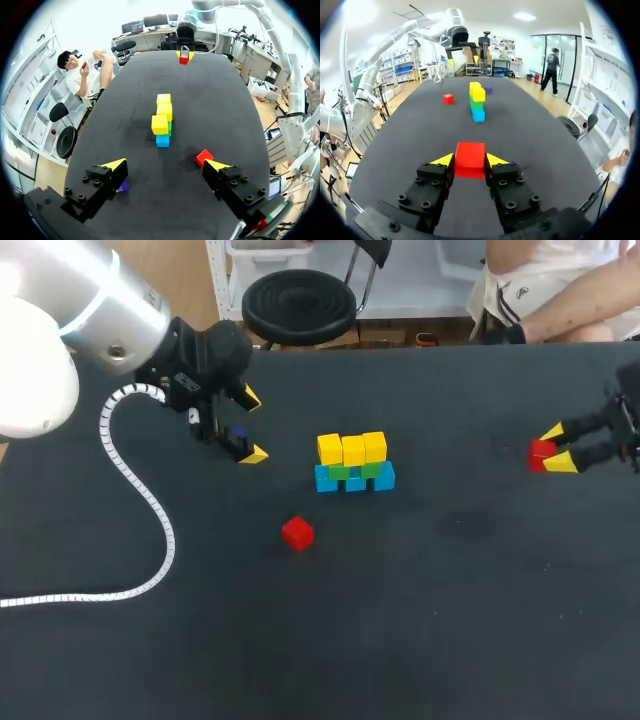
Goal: Place the blue cubes, place green cubes on the blue cubes, place the yellow cubes on the green cubes, then place the red cubes on the yellow cubes, and place purple cube on the red cubes.
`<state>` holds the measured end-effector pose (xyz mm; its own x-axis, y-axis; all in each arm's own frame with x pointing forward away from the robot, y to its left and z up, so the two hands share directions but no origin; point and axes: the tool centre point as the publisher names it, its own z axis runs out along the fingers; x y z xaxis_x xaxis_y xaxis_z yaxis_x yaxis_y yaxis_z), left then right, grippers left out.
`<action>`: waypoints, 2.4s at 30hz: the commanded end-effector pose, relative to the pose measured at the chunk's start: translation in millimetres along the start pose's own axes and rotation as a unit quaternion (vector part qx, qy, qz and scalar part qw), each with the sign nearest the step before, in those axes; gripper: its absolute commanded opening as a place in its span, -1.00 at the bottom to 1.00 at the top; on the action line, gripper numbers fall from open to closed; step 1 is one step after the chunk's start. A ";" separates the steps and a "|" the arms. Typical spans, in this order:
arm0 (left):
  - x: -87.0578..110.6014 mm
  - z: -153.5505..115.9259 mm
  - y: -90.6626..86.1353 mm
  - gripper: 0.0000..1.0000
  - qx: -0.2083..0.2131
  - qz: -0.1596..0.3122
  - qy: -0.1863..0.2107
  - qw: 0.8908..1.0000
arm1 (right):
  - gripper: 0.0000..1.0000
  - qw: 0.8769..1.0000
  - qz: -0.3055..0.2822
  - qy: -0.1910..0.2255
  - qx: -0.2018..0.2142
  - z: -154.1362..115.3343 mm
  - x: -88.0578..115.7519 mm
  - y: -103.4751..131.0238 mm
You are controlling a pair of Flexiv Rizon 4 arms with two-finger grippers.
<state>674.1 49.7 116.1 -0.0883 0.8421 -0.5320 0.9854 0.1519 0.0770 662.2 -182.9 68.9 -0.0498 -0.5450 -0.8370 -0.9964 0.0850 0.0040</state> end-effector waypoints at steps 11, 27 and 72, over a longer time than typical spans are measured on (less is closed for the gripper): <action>-0.5 -0.4 -0.1 1.00 0.000 -0.001 0.002 1.000 | -1.00 1.000 0.000 0.005 0.009 -3.0 -3.1 8.3; -0.5 -0.4 -0.1 1.00 0.000 -0.001 0.002 1.000 | -1.00 1.000 -0.016 0.012 -0.004 5.1 -19.2 -3.2; -0.5 -0.4 -0.1 1.00 0.000 -0.001 0.002 1.000 | -1.00 0.991 -0.085 0.054 -0.091 154.2 -143.0 -26.3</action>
<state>674.1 49.8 116.1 -0.0881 0.8421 -0.5322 0.9854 0.1518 0.0771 695.2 19.3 108.6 0.1135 -0.6462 -0.7547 -0.9905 -0.1328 -0.0353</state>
